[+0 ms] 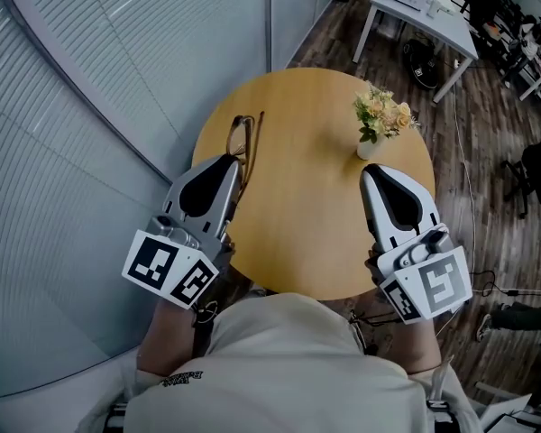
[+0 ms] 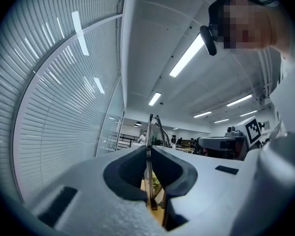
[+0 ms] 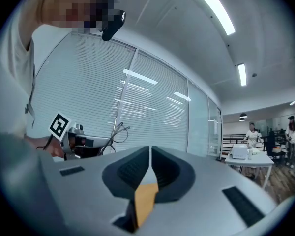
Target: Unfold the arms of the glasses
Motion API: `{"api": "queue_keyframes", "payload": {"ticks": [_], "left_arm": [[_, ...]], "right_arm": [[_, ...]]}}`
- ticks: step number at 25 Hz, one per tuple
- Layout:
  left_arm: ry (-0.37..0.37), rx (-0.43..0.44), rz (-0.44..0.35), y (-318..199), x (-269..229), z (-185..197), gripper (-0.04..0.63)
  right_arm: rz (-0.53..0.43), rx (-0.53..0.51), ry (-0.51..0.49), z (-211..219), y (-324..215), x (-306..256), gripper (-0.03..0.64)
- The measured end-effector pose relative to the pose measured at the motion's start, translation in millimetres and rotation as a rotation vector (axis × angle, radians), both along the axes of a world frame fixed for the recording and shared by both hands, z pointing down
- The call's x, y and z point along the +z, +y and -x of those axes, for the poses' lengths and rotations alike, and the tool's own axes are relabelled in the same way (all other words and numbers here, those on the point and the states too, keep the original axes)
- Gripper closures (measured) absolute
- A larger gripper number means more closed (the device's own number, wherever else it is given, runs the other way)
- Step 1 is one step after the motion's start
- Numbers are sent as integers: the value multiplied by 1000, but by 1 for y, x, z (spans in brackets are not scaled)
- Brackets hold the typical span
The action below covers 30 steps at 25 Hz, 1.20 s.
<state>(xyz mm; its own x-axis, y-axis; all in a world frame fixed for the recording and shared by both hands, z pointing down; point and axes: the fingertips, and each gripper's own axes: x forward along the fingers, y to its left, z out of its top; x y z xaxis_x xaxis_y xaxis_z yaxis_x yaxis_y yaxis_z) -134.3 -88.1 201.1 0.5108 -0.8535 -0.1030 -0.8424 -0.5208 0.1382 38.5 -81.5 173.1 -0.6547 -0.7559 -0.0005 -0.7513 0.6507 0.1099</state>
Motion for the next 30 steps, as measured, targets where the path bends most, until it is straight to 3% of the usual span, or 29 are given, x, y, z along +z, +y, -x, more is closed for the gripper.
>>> {"api": "queue_keyframes", "payload": {"ticks": [10, 21, 30], "left_arm": [[-27, 47, 5, 11, -6, -18, 554], [-41, 79, -6, 13, -8, -27, 554], [-59, 93, -18, 11, -5, -29, 554]], "right_arm": [[-102, -103, -44, 30, 7, -53, 580], [-154, -177, -75, 66, -1, -83, 580], [-105, -215, -44, 94, -16, -60, 580]]}}
